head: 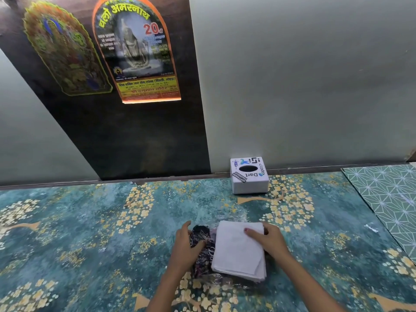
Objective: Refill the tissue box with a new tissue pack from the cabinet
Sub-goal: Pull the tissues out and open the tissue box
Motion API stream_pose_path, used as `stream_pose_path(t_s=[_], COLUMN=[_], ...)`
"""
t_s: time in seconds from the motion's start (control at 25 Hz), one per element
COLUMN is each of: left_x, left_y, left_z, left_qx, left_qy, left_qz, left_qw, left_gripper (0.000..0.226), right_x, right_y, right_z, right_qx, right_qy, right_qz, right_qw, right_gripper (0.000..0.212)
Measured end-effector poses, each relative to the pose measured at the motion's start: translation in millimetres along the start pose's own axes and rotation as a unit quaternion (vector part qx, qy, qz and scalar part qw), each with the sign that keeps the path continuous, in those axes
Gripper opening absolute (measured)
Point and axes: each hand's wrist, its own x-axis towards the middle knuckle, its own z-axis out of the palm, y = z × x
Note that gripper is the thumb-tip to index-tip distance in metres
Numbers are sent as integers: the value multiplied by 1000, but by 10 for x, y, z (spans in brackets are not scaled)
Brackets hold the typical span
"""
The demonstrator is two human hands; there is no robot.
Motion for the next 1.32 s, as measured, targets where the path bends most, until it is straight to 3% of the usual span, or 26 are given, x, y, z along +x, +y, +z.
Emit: stream_pose_path(t_s=[0.12,0.24,0.32,0.4,0.52,0.64,0.72,0.8,0.84,0.92,0.96,1.0,1.08,1.16,1.24,1.32], left_x=[-65,-30,10,43,53,55,42,4,-26,-79,-138,-207,-329,-445,-566,-660], left_y=[-82,-103,-58,-15,82,146,216,344,439,596,662,706,686,593,555,571], left_z=[-30,-47,-67,-84,-137,-196,-251,-292,-311,-310,-311,-312,-267,-191,-110,-20], left_qx=[-19,-33,-26,-19,-8,5,-37,-183,-315,-564,-626,-640,-634,-630,-626,-597], left_qy=[4,24,31,38,43,49,69,65,35,-85,-147,-204,-276,-290,-276,-252], left_qz=[7,18,28,41,59,81,96,69,33,-33,-42,-38,-14,-4,-11,-17], left_qw=[1000,999,999,998,997,995,992,979,948,820,765,740,722,720,730,761], left_gripper=[62,54,51,49,48,47,47,50,55,66,75,86,92,89,88,86], right_x=[168,409,638,894,1201,1258,1120,783,552,35,-213,-437,-719,-853,-985,-1100], right_y=[-22,-261,-489,-698,-863,-982,-1079,-1190,-1239,-1230,-1182,-1125,-979,-792,-676,-626], right_z=[-44,-137,-166,-149,-57,-22,-59,-115,-143,-178,-189,-197,-215,-238,-220,-173], right_qx=[-95,-192,-288,-419,-545,-586,-524,-310,-184,-8,32,41,34,42,54,63], right_qy=[-12,56,90,66,-10,0,47,66,39,-68,-120,-159,-195,-199,-197,-163], right_qz=[-47,-133,-196,-225,-161,-133,-196,-261,-275,-284,-290,-298,-302,-293,-278,-246], right_qw=[994,971,933,877,823,799,828,912,943,956,949,940,933,934,938,953], right_gripper=[38,48,50,61,75,62,57,60,63,69,69,68,64,66,72,85])
